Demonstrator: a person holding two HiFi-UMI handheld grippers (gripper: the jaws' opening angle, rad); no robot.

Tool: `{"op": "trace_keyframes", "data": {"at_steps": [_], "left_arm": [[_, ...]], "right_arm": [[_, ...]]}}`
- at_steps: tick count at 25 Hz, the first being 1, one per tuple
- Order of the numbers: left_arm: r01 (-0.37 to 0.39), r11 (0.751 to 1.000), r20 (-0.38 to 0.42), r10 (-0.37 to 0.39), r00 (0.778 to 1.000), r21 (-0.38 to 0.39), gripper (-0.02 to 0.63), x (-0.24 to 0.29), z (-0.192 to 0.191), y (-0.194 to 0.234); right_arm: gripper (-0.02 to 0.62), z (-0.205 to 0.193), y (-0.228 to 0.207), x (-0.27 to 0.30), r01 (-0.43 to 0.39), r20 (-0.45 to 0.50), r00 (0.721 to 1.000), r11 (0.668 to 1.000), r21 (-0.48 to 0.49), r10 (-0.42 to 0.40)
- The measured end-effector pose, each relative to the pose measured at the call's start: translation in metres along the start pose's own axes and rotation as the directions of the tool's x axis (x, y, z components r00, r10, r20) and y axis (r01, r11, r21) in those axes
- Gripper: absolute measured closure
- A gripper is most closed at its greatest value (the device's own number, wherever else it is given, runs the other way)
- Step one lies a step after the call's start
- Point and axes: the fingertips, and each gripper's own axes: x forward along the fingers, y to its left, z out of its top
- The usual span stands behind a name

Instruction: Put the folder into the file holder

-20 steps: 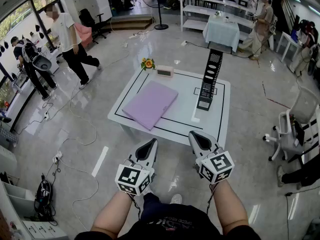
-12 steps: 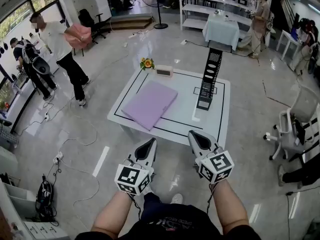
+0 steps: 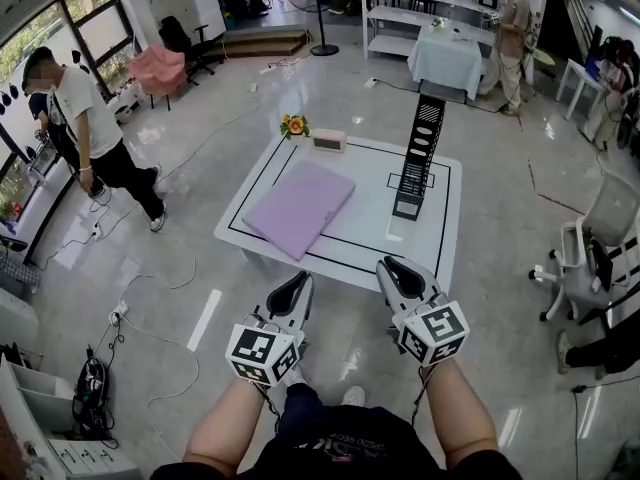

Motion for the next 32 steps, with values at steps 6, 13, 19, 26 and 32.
{"op": "trace_keyframes", "data": {"at_steps": [6, 13, 19, 26, 32], "left_arm": [[0.013, 1.000, -0.013, -0.013, 1.000, 0.018, 0.399, 0.011, -0.004, 0.005], [0.027, 0.999, -0.022, -0.026, 0.999, 0.047, 0.296, 0.029, -0.003, 0.027], [0.058, 0.997, -0.020, -0.057, 0.998, 0.054, 0.291, 0.049, -0.002, 0.066], [0.131, 0.991, -0.048, -0.130, 0.990, 0.035, 0.284, 0.090, 0.004, 0.140], [0.207, 0.978, -0.085, -0.205, 0.975, 0.013, 0.275, 0.124, 0.005, 0.203]], "right_arm": [[0.434, -0.001, -0.008, 0.007, -0.017, 0.019, 1.000, 0.998, 0.066, 0.015], [0.383, -0.005, -0.018, 0.030, -0.010, 0.019, 1.000, 0.992, 0.124, 0.008], [0.382, -0.004, -0.023, 0.070, 0.025, 0.015, 1.000, 0.992, 0.124, -0.027], [0.368, -0.004, -0.028, 0.145, 0.088, -0.022, 0.996, 0.988, 0.128, -0.085], [0.344, -0.011, -0.029, 0.205, 0.159, -0.076, 0.986, 0.978, 0.135, -0.149]]}}
